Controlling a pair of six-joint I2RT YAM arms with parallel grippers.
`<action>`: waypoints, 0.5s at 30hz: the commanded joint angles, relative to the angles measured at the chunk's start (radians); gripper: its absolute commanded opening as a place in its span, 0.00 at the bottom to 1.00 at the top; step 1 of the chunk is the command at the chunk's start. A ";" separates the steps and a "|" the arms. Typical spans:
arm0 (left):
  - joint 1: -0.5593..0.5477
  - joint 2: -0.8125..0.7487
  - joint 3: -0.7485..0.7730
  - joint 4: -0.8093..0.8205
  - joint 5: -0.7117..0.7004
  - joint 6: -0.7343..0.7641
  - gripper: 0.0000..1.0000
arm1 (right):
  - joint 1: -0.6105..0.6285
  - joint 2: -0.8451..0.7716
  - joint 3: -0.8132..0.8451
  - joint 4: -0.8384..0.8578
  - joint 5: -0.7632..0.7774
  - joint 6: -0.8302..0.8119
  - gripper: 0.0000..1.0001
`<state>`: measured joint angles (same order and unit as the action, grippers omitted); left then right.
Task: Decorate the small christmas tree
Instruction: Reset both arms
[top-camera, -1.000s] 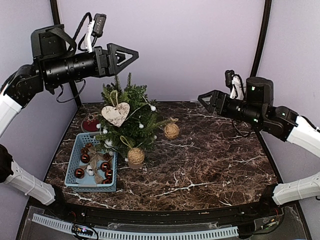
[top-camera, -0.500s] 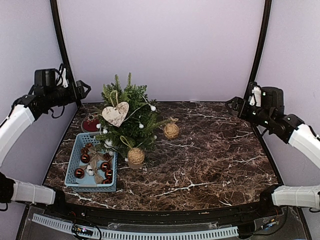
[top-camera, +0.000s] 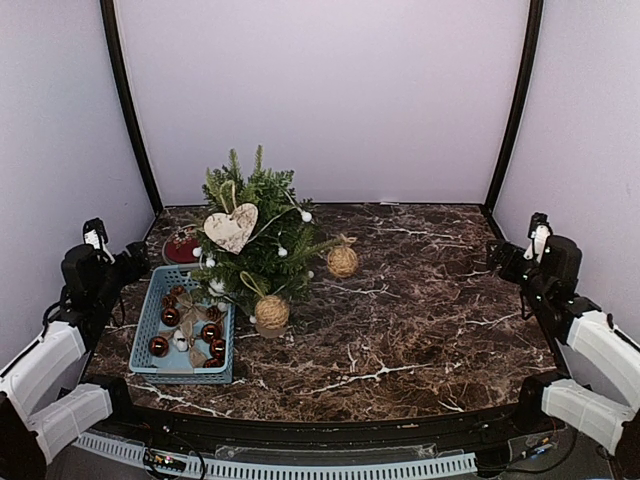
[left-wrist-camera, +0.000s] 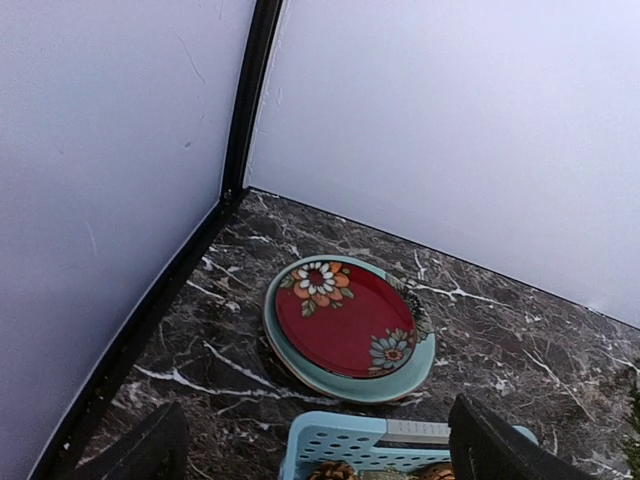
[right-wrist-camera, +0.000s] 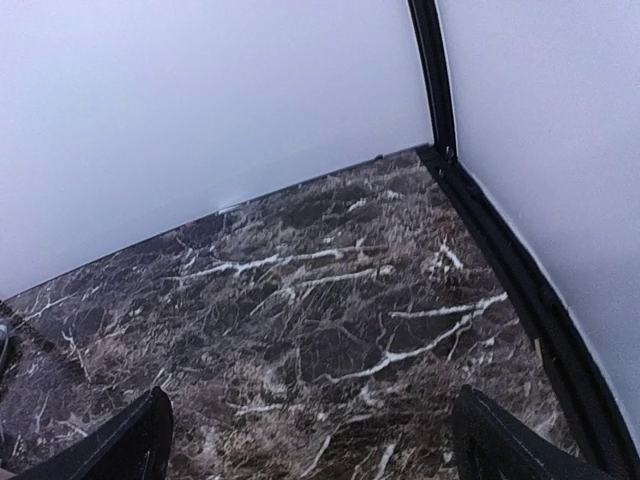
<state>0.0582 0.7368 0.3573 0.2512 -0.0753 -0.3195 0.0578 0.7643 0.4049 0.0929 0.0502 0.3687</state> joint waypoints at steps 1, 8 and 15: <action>0.002 -0.011 -0.132 0.286 -0.077 0.093 0.94 | -0.004 -0.035 -0.086 0.302 0.094 -0.109 0.99; 0.003 0.148 -0.213 0.501 -0.085 0.241 0.98 | -0.005 -0.049 -0.238 0.523 0.141 -0.157 0.98; 0.003 0.235 -0.210 0.548 -0.035 0.234 0.99 | -0.004 -0.057 -0.306 0.612 0.126 -0.163 0.98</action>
<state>0.0582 0.9630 0.1482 0.7017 -0.1310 -0.1123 0.0578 0.7242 0.1043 0.5663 0.1631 0.2264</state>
